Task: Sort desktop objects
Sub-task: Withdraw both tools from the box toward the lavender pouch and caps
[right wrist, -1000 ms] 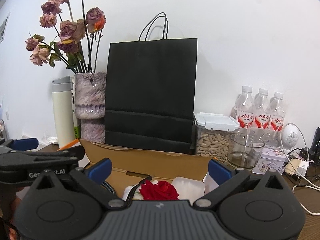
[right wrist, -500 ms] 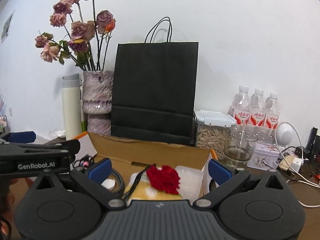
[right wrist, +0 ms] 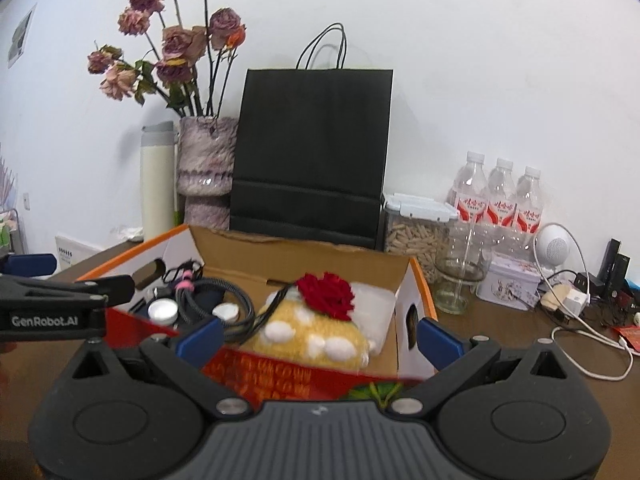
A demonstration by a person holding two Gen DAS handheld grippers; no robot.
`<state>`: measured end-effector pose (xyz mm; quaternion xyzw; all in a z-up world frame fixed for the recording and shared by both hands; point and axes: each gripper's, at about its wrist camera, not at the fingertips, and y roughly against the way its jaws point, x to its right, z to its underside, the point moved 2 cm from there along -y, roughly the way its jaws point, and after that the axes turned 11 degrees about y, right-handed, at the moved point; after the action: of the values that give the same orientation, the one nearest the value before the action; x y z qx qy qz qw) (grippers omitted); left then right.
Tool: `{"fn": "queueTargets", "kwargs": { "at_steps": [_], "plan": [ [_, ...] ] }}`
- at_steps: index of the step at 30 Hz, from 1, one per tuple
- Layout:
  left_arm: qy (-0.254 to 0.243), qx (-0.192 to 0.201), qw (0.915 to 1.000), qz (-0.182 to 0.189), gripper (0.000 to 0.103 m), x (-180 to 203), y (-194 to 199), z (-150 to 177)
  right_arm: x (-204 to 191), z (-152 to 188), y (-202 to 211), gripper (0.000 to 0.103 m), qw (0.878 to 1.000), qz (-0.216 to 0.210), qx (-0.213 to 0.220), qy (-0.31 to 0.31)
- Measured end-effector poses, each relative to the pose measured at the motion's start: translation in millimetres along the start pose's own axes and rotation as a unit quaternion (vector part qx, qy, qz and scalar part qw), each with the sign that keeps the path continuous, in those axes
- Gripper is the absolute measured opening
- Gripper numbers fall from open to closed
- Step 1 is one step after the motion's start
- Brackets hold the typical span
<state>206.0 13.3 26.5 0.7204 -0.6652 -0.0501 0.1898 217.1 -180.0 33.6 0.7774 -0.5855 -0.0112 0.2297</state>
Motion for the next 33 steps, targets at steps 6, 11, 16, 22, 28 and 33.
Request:
{"fn": "queueTargets", "kwargs": {
  "at_steps": [6, 11, 16, 22, 28, 33],
  "plan": [
    [0.01, -0.013, 0.9999, 0.002, 0.103, -14.1, 18.7, 10.7, -5.7, 20.6, 13.4, 0.103, 1.0, -0.011, -0.023, -0.003],
    [0.001, -0.039, 0.9992, 0.001, 0.103, -21.1, 23.8, 23.6, -8.2, 36.3, 24.9, 0.103, 0.999, -0.022, -0.038, -0.014],
    [-0.012, -0.062, 0.998, 0.009, 0.103, -21.7, 30.1, 35.9, -16.4, 48.4, 32.1, 0.103, 0.998, -0.038, -0.056, -0.01],
    [-0.024, -0.083, 0.9959, 0.026, 0.103, -18.0, 35.0, 45.8, -30.2, 58.9, 33.9, 0.103, 0.995, -0.056, -0.082, 0.002],
    [-0.042, -0.092, 0.9939, 0.044, 0.103, -9.3, 36.7, 51.5, -38.4, 62.5, 33.2, 0.103, 0.993, -0.072, -0.093, 0.012],
    [-0.048, -0.1, 0.9925, 0.05, 0.103, -7.1, 35.1, 54.6, -40.4, 65.3, 29.8, 0.103, 0.991, -0.085, -0.105, 0.007]
  ]
}}
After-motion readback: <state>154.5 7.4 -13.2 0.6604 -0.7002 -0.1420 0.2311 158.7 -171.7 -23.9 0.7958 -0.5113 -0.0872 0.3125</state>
